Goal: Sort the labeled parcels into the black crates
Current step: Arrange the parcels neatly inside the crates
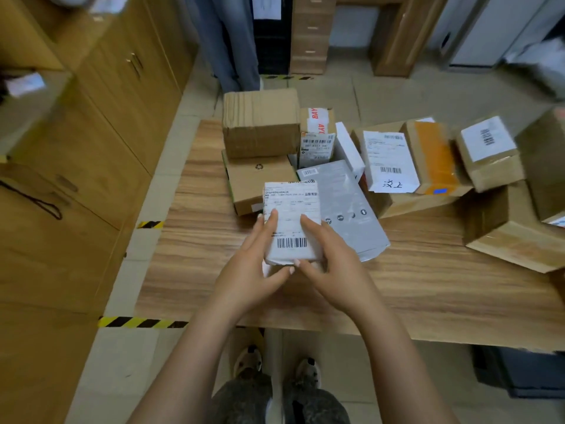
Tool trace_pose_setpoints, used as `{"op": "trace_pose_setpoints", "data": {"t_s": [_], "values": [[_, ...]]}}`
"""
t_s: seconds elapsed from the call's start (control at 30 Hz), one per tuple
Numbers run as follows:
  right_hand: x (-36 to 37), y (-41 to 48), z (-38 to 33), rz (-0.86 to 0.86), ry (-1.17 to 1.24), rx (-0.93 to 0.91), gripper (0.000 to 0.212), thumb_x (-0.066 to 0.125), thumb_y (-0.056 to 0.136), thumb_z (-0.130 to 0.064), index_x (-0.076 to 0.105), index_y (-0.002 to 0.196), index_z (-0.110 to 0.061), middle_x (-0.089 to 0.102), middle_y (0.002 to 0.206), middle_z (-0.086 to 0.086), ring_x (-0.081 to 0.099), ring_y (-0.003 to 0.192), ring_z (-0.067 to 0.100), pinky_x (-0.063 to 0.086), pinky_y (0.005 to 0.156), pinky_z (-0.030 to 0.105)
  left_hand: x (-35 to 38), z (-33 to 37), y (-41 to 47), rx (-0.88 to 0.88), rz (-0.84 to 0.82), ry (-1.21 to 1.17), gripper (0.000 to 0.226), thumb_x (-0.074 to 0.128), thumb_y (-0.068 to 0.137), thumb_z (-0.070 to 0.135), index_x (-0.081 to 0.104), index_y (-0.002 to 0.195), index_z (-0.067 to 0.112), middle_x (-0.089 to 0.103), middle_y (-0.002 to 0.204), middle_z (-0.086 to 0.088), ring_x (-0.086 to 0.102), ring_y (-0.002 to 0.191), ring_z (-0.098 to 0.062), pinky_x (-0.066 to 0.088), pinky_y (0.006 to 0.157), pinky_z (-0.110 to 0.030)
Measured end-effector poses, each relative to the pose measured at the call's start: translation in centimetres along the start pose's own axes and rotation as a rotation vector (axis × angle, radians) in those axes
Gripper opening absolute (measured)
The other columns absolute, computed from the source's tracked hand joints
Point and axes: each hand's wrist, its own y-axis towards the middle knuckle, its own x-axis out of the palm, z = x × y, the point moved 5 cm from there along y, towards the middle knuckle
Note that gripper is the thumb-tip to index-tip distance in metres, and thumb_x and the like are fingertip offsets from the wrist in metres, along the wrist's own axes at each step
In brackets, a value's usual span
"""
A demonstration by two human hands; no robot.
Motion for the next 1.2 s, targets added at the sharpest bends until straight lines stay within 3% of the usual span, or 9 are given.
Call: {"op": "trace_pose_setpoints", "data": {"t_s": [0.13, 0.27, 0.43, 0.57, 0.63, 0.73, 0.8, 0.97, 1.2], "values": [[-3.2, 0.6, -3.7, 0.105, 0.037, -0.122, 0.072, 0.066, 0.09, -0.025, 0.026, 0.147, -0.047, 0.031, 0.154, -0.014, 0.037, 0.136, 0.003, 0.044, 0.106, 0.039, -4.0, 3.6, 1.1, 0.117, 0.071, -0.056, 0.09, 0.071, 0.083, 0.042, 0.009, 0.147, 0.055, 0.005, 0.158, 0.023, 0.006, 0.143, 0.009, 0.028, 0.096, -0.004], [-6.5, 1.1, -7.7, 0.215, 0.058, -0.239, 0.075, 0.068, 0.089, -0.016, 0.03, 0.145, -0.048, 0.033, 0.154, -0.013, 0.028, 0.143, 0.004, 0.042, 0.108, 0.04, -7.3, 6.7, 1.9, 0.249, 0.164, -0.063, 0.085, 0.07, 0.087, 0.031, 0.014, 0.147, 0.054, 0.004, 0.159, 0.021, 0.012, 0.142, 0.01, 0.034, 0.102, -0.016], [-9.2, 1.0, -11.7, 0.33, 0.05, -0.351, 0.078, 0.071, 0.086, -0.014, 0.032, 0.142, -0.053, 0.032, 0.156, -0.011, 0.031, 0.142, 0.005, 0.04, 0.11, 0.042, -10.8, 9.6, 1.8, 0.355, 0.285, -0.035, 0.084, 0.069, 0.088, 0.029, 0.015, 0.146, 0.056, 0.006, 0.158, 0.022, 0.015, 0.139, 0.014, 0.024, 0.098, 0.002], [-10.7, 0.8, -14.1, 0.425, 0.043, -0.437, 0.079, 0.071, 0.085, -0.011, 0.034, 0.14, -0.054, 0.031, 0.157, -0.008, 0.028, 0.139, -0.008, 0.04, 0.106, 0.022, -13.3, 11.6, 1.8, 0.46, 0.365, -0.065, 0.084, 0.071, 0.087, 0.023, 0.022, 0.145, 0.055, 0.008, 0.156, 0.03, 0.025, 0.14, 0.006, 0.037, 0.1, -0.009], [-11.2, 0.8, -15.0, 0.444, 0.058, -0.464, 0.079, 0.07, 0.085, -0.009, 0.035, 0.141, -0.052, 0.031, 0.157, -0.006, 0.028, 0.14, -0.005, 0.041, 0.109, 0.029, -14.1, 12.5, 1.8, 0.496, 0.383, -0.049, 0.083, 0.072, 0.086, 0.022, 0.023, 0.145, 0.054, 0.008, 0.156, 0.03, 0.028, 0.137, 0.009, 0.039, 0.093, -0.004], [-11.8, 0.7, -15.8, 0.475, 0.077, -0.481, 0.078, 0.071, 0.084, -0.008, 0.037, 0.143, -0.046, 0.034, 0.156, -0.004, 0.033, 0.14, 0.002, 0.044, 0.107, 0.039, -14.9, 13.3, 1.9, 0.54, 0.408, -0.025, 0.084, 0.072, 0.086, 0.022, 0.022, 0.146, 0.053, 0.009, 0.157, 0.028, 0.025, 0.135, 0.016, 0.037, 0.096, -0.003], [-12.1, 0.7, -16.0, 0.491, 0.072, -0.485, 0.078, 0.072, 0.084, -0.009, 0.037, 0.143, -0.046, 0.034, 0.156, -0.004, 0.036, 0.139, 0.004, 0.046, 0.105, 0.04, -15.1, 13.7, 2.0, 0.575, 0.421, -0.021, 0.085, 0.073, 0.086, 0.02, 0.023, 0.146, 0.051, 0.011, 0.159, 0.023, 0.024, 0.138, 0.011, 0.038, 0.101, -0.008], [-12.6, 0.8, -16.1, 0.515, 0.041, -0.493, 0.078, 0.072, 0.084, -0.009, 0.037, 0.144, -0.043, 0.035, 0.155, -0.004, 0.041, 0.137, 0.009, 0.05, 0.1, 0.041, -15.2, 14.3, 2.4, 0.608, 0.419, -0.051, 0.084, 0.072, 0.086, 0.017, 0.023, 0.146, 0.05, 0.014, 0.161, 0.016, 0.022, 0.141, 0.007, 0.047, 0.104, -0.039], [-13.0, 0.5, -16.5, 0.544, 0.003, -0.483, 0.077, 0.072, 0.086, -0.012, 0.034, 0.144, -0.046, 0.033, 0.155, -0.007, 0.04, 0.136, 0.006, 0.049, 0.101, 0.036, -15.4, 14.9, 2.6, 0.612, 0.405, -0.06, 0.084, 0.071, 0.087, 0.02, 0.021, 0.145, 0.054, 0.01, 0.158, 0.026, 0.03, 0.14, 0.001, 0.048, 0.103, -0.04]]}}
